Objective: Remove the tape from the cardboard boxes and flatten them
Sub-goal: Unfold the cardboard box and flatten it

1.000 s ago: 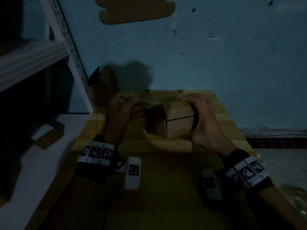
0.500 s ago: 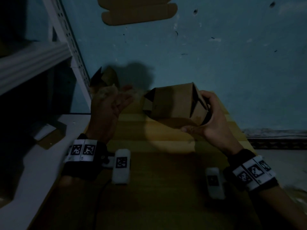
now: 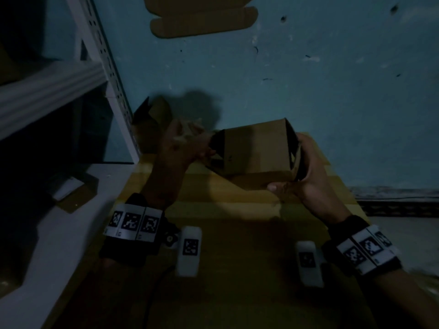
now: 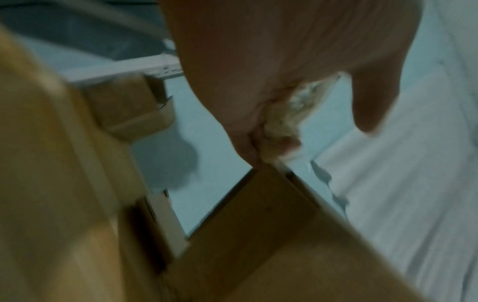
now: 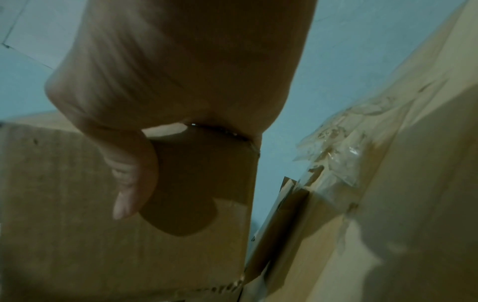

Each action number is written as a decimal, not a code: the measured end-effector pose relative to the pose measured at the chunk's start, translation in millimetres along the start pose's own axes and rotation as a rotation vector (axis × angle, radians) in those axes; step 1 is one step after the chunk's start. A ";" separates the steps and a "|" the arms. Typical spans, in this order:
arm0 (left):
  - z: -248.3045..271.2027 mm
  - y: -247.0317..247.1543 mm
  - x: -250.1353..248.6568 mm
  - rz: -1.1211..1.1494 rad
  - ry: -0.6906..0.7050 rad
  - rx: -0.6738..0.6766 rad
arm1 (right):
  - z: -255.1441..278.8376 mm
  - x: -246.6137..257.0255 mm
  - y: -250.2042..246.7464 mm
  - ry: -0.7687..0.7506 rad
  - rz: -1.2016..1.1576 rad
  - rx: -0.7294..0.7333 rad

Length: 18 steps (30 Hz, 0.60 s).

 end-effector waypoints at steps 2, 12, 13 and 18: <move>7.5 5.9 -5.4 -0.168 0.108 -0.083 | 0.6 0.7 0.7 -0.006 -0.005 -0.010; 14.2 27.2 3.6 -0.339 0.067 -0.145 | -2.3 -0.4 2.6 -0.013 0.137 -0.008; 11.0 23.2 6.7 -0.312 0.037 -0.147 | -2.0 0.1 3.1 0.004 0.142 -0.001; 4.6 7.6 16.0 -0.230 0.004 -0.256 | 1.0 1.6 10.8 0.066 0.180 0.062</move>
Point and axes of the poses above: each hand's wrist, its own z-axis away from the middle knuckle, its own y-axis out of the palm, x = y × z, the point moved 4 cm from there along -z, towards the middle knuckle, and after that the axes turned 8 degrees about -y, right-handed, at the moved point
